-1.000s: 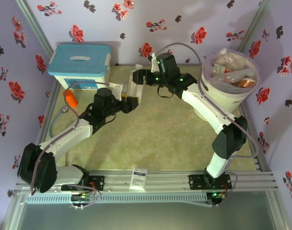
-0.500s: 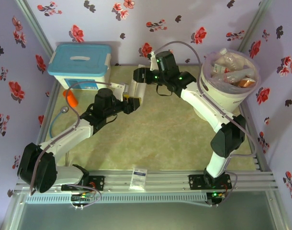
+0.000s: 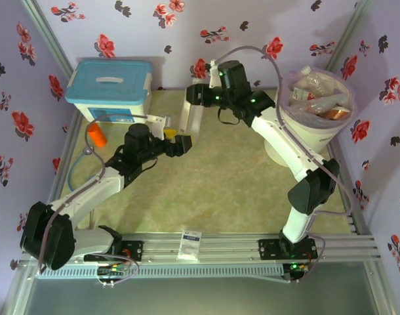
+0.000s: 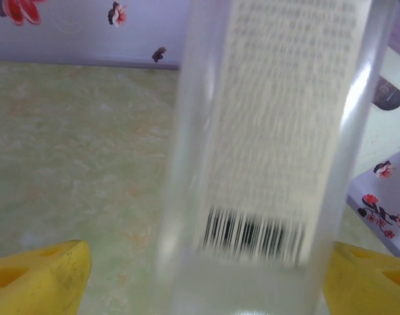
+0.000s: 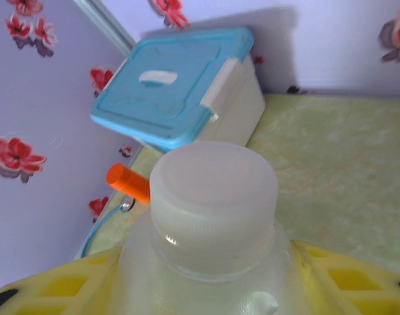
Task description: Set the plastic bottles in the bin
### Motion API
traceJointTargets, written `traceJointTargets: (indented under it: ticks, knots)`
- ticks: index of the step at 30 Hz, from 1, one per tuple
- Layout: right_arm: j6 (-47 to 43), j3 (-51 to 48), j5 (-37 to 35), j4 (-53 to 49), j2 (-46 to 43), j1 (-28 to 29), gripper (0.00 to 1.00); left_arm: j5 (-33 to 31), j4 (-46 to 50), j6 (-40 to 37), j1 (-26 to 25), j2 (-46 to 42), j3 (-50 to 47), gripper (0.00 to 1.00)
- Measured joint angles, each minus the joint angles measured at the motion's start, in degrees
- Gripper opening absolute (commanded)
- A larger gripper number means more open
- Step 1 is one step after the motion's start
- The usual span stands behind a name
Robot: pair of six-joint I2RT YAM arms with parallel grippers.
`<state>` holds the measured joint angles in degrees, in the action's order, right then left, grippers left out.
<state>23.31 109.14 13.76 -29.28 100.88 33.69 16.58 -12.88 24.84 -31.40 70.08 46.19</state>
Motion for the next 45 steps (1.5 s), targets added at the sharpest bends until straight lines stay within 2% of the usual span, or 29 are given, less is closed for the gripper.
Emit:
traceJointTargets:
  ticks: [4, 9, 11, 18, 23, 28, 35, 40, 45]
  knots:
    - [-4.5, 6.0, -3.3, -4.8, -1.2, -4.5, 0.43, 0.0, 1.4, -0.1, 1.9, -4.3, -1.2, 0.89]
    - [-9.2, 14.8, -6.3, -9.4, -5.4, -14.1, 0.39, 0.0, 2.3, -0.1, 3.3, -6.6, -3.1, 0.89]
    - [-12.0, 17.2, -9.5, -10.3, -8.3, -17.9, 0.34, 0.0, 3.0, -0.1, 3.4, -6.6, -4.0, 0.89]
    - [-21.9, 22.1, -21.1, -11.5, -14.9, -26.9, 0.33, 0.0, 3.9, -0.2, 3.9, -5.0, -4.6, 0.89]
    - [-32.6, 23.7, -32.1, -13.4, -12.8, -27.3, 0.34, 0.0, 3.9, -0.2, 4.0, -3.0, -4.6, 0.89]
    - [-42.4, 23.1, -39.4, -14.4, -7.3, -27.3, 0.3, 0.0, 3.9, -0.5, 4.1, -2.5, -4.6, 0.89]
    - [-54.9, 23.1, -44.6, -14.5, 0.4, -27.3, 0.26, 0.0, 3.9, -1.0, 4.6, -2.5, -4.6, 0.88]
    - [-61.8, 16.2, -48.2, -11.8, 0.7, -27.3, 0.25, 0.0, 3.7, -1.1, 5.7, -2.6, -5.6, 0.88]
    - [-63.4, 8.9, -48.7, -9.3, -0.2, -27.6, 0.26, 0.0, 3.7, -1.2, 6.3, -3.0, -6.4, 0.88]
